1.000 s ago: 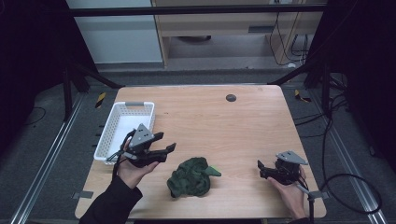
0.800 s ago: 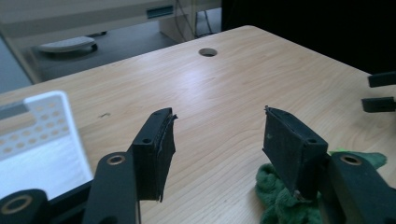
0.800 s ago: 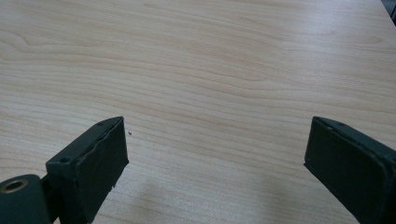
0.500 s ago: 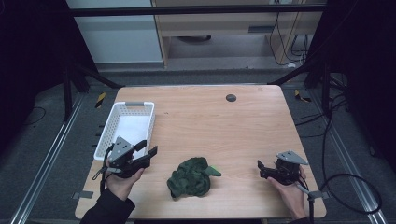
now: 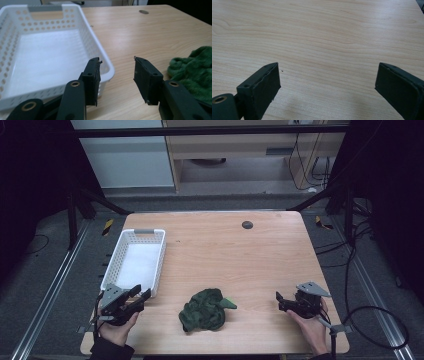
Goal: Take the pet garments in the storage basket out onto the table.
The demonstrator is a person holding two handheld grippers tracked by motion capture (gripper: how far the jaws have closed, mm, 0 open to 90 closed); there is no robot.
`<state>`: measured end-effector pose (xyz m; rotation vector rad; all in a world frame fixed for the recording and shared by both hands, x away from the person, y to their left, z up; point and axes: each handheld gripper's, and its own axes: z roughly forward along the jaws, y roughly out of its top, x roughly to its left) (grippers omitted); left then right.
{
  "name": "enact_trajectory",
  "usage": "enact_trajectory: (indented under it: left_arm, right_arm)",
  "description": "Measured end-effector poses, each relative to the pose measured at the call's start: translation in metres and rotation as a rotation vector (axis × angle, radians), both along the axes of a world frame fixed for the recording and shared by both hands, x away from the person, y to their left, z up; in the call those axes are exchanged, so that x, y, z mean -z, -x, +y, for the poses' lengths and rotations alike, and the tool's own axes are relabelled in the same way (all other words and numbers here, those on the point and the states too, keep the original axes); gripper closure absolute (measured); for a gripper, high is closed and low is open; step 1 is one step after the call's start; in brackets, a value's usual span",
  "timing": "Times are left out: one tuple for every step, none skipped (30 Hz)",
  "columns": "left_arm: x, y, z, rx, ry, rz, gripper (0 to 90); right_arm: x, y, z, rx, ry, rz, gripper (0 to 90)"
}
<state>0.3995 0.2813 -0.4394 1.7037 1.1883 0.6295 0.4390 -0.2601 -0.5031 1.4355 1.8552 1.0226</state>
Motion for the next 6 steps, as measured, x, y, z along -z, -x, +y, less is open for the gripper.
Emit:
enact_trajectory:
  left_arm:
    - [0.003, 0.003, 0.005, -0.015, -0.005, 0.005, 53.9]
    - [0.004, 0.004, 0.007, -0.029, -0.005, 0.008, 52.9]
    - [0.007, 0.006, 0.011, -0.039, -0.007, 0.01, 52.3]
    - [0.009, 0.008, 0.014, -0.05, -0.012, 0.018, 51.1]
    - [0.011, 0.01, 0.017, -0.064, -0.018, 0.028, 49.7]
    - [0.013, 0.011, 0.02, -0.075, -0.02, 0.031, 48.6]
  right_arm:
    - [0.0, 0.0, 0.0, 0.0, 0.0, -0.001, 5.8]
    - [0.0, 0.0, 0.0, 0.0, 0.005, -0.006, 5.8]
    - [0.0, 0.0, 0.0, 0.0, 0.002, -0.006, 5.7]
    - [-0.001, 0.001, 0.0, 0.001, -0.005, -0.005, 5.8]
    - [-0.001, 0.001, -0.001, 0.001, -0.001, -0.008, 5.7]
    - [-0.001, 0.001, -0.001, 0.001, -0.001, -0.008, 5.7]
